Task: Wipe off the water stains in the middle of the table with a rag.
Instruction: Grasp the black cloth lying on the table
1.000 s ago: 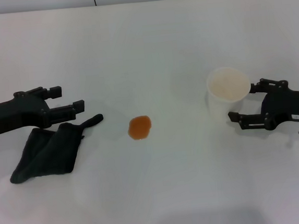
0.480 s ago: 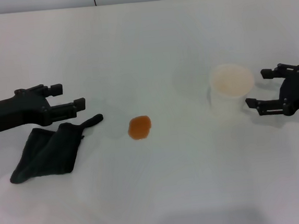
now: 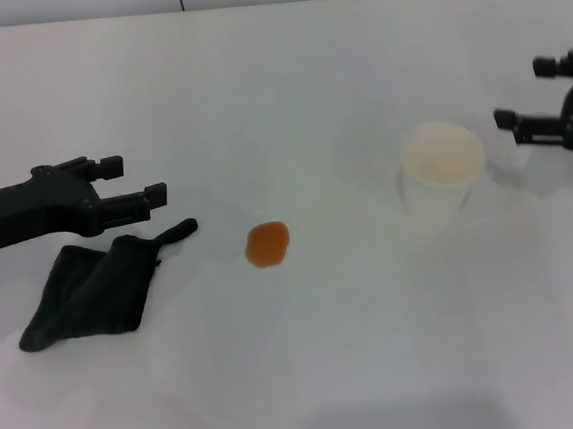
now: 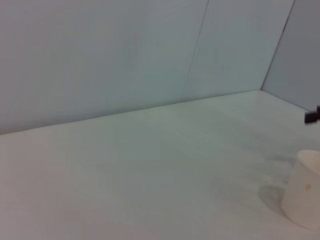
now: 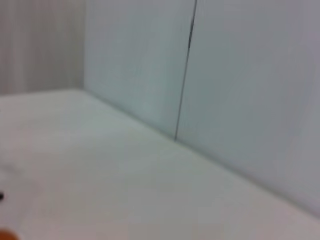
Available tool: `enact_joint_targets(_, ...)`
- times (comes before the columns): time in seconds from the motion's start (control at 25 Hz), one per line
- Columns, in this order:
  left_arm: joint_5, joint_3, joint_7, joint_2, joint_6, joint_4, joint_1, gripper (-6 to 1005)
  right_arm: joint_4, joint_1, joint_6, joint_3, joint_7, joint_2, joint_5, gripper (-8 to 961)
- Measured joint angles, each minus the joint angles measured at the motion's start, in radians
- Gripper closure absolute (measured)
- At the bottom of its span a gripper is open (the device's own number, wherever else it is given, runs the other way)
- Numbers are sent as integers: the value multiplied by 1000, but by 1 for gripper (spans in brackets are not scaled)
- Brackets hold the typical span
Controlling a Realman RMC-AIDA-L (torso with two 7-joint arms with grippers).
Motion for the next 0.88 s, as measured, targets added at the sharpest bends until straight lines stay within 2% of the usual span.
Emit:
enact_joint_targets(0.16, 0, 0, 0, -1, -1, 0, -3, 149, -46, 25, -41, -5, 10, 1, 22, 107)
enact_joint_targets(0.28, 0, 0, 0, -1, -1, 0, -4, 150, -100, 52, -130, -2, 44, -1, 14, 108)
enact_joint_targets(0.4, 0, 0, 0, 0, -1, 1, -4, 150, -145, 91, -225, 1, 111, -14, -26, 108)
enact_joint_targets(0.64, 1, 0, 0, 3, -1, 1, -9, 151, -194, 180, -413, 9, 299, -55, -114, 108)
enact_joint_targets(0.88, 2, 6, -14, 7, 5, 8, -13, 152, -213, 211, -502, 16, 444, -60, -243, 108)
